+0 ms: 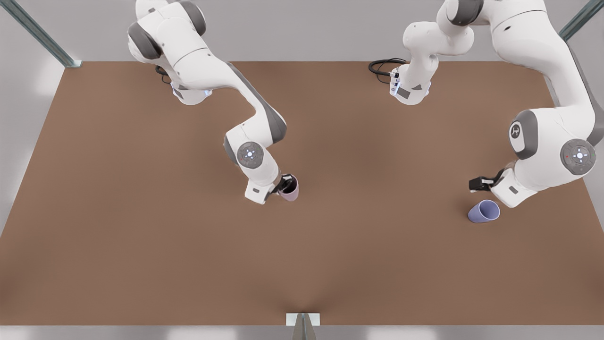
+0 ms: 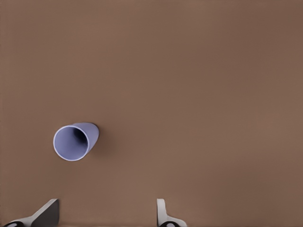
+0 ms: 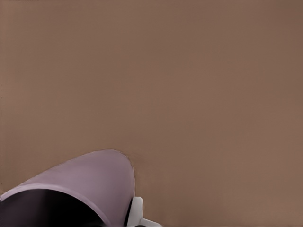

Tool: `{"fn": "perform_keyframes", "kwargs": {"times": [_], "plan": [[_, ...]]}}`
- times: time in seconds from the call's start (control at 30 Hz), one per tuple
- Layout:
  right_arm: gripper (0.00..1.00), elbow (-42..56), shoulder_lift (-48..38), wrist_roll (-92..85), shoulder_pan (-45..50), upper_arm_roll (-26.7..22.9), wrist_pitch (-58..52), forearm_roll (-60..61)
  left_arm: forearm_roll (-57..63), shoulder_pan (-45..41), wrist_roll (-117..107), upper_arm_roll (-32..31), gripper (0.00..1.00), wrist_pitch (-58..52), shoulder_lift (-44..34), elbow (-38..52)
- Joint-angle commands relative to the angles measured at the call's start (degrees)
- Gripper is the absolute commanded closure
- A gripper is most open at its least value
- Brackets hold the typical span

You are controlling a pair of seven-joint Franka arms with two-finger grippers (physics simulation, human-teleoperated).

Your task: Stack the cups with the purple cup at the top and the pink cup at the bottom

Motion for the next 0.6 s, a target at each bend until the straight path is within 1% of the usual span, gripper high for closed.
{"fn": "perform_keyframes", "kwargs": {"times": [0.0,0.07,0.13,0.2,0.47,0.53,0.57], "plan": [[0.79,2.9,2.9,36.1,2.8,0.3,-0.8,-0.1,-0.1,0.8,6.0,0.2,0.00,2.4,0.3,-0.3],[0.79,7.1,6.7,40.6,5.8,0.2,-0.8,-0.6,-0.1,1.1,9.3,1.4,0.00,3.0,0.3,-0.6],[0.79,8.7,9.1,42.5,7.5,0.2,-0.1,-0.7,-0.1,1.5,11.5,2.2,0.00,4.1,0.7,-1.0],[0.79,10.2,11.1,42.9,8.5,0.1,-0.1,-0.9,-0.1,4.8,15.7,2.2,0.00,7.6,1.3,-2.6],[0.79,10.2,13.3,42.9,9.7,0.1,-0.1,-1.7,-0.2,10.5,25.5,2.2,0.00,19.5,10.0,-2.4],[0.79,10.2,13.4,42.9,9.7,0.2,-0.1,-1.7,-0.2,10.7,25.7,2.1,0.00,20.3,11.3,-3.2],[0.55,10.0,13.3,42.8,9.7,0.1,-0.1,-1.6,-0.2,10.8,25.7,2.1,0.00,20.5,11.7,-4.3]]}}
